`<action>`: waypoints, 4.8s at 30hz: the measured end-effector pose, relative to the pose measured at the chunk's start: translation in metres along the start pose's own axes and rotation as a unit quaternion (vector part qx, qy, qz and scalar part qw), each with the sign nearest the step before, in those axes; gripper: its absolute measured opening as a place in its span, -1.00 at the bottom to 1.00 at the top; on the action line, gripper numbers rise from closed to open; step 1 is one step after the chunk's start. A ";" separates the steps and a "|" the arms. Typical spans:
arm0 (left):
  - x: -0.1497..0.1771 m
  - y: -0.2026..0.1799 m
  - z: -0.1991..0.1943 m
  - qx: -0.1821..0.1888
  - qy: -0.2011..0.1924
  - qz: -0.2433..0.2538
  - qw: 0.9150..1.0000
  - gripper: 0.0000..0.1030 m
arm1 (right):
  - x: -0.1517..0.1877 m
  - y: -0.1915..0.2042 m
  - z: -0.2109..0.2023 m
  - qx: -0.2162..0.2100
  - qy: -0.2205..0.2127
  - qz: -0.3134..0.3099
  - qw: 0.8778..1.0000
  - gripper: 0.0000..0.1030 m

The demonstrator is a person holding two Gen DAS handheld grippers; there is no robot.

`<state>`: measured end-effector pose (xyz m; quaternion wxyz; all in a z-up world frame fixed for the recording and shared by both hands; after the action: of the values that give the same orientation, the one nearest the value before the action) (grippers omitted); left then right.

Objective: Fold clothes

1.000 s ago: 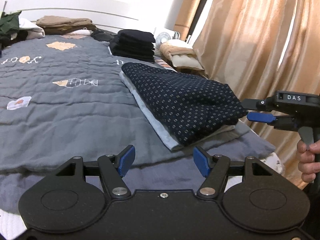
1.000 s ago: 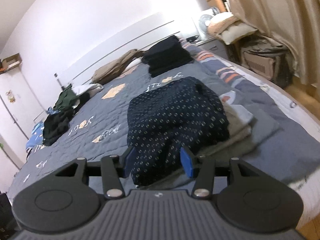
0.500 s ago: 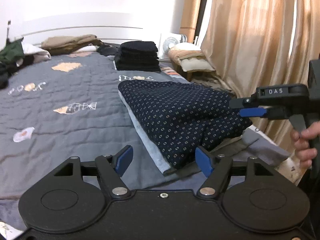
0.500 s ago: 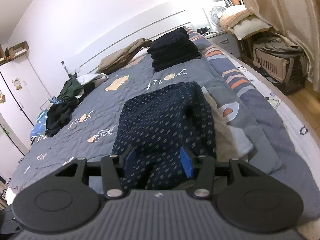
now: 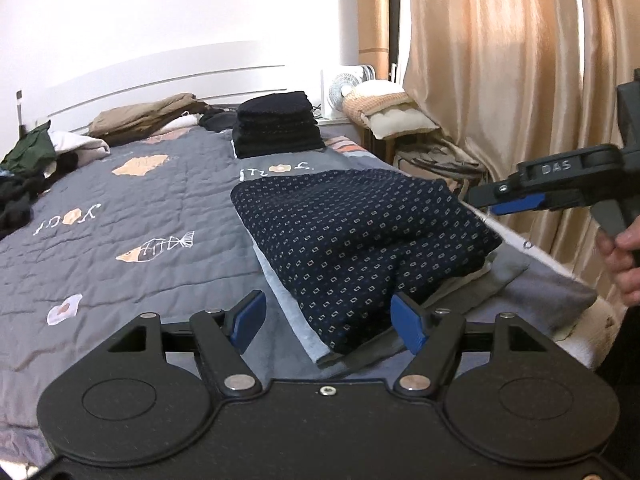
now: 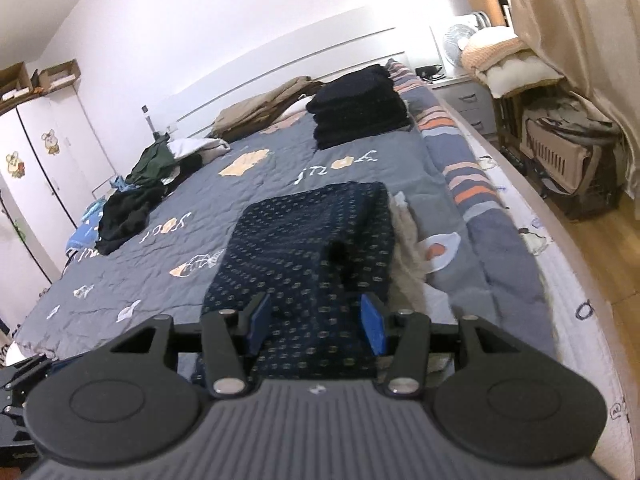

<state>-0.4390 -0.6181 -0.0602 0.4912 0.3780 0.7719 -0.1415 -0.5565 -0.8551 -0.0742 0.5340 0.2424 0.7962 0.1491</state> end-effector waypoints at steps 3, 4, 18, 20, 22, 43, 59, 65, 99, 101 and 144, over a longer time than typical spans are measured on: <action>0.001 -0.003 0.014 0.000 0.001 0.014 1.000 0.32 | 0.007 -0.014 -0.001 0.006 0.007 0.004 1.000 -0.05; 0.002 -0.005 0.019 -0.002 0.000 0.022 1.000 0.32 | 0.009 -0.018 -0.002 0.008 0.010 0.006 1.000 -0.05; 0.033 -0.034 0.067 -0.004 0.028 0.069 0.997 0.33 | 0.036 -0.024 0.004 0.013 0.064 -0.084 0.994 0.00; 0.033 -0.033 0.070 -0.001 0.034 0.058 0.998 0.33 | 0.043 -0.017 0.011 0.020 0.084 -0.120 0.989 0.01; 0.032 -0.030 0.072 0.001 0.038 0.046 0.998 0.33 | 0.048 -0.010 0.017 0.029 0.099 -0.161 0.982 0.02; 0.037 -0.024 0.084 0.013 0.072 0.016 0.997 0.11 | 0.053 0.015 0.028 0.087 0.091 -0.443 0.888 -0.72; 0.034 -0.025 0.081 0.020 0.062 0.012 0.998 -0.55 | 0.018 -0.028 -0.005 0.080 0.069 -0.255 0.961 -0.71; 0.035 -0.027 0.082 0.014 0.066 0.014 0.998 -0.48 | -0.002 0.002 -0.020 -0.074 -0.012 -0.151 0.986 -0.27; 0.019 -0.027 0.139 0.259 0.192 -0.298 0.898 -0.02 | 0.015 -0.062 0.057 -0.012 0.070 -0.069 0.995 0.02; 0.024 -0.017 0.139 0.246 0.193 -0.306 0.899 -0.04 | 0.016 -0.062 0.057 -0.013 0.071 -0.070 0.995 0.03; 0.022 -0.001 0.079 0.120 0.127 -0.216 0.961 0.45 | -0.031 -0.029 0.027 -0.147 -0.027 0.085 0.985 0.10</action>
<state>-0.3932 -0.6551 -0.1174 0.2983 0.2731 0.8684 -0.2868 -0.5283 -0.8973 -0.0748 0.5703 0.2323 0.7275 0.3025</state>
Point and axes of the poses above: each gripper's, at about its wrist camera, not at the fingertips, and z roughly the way its jaws point, y to its left, x to its underside, the point moved 7 cm from there along z, roughly the way its jaws point, and after that the axes turned 13 degrees about -x, right-handed, at the moved point
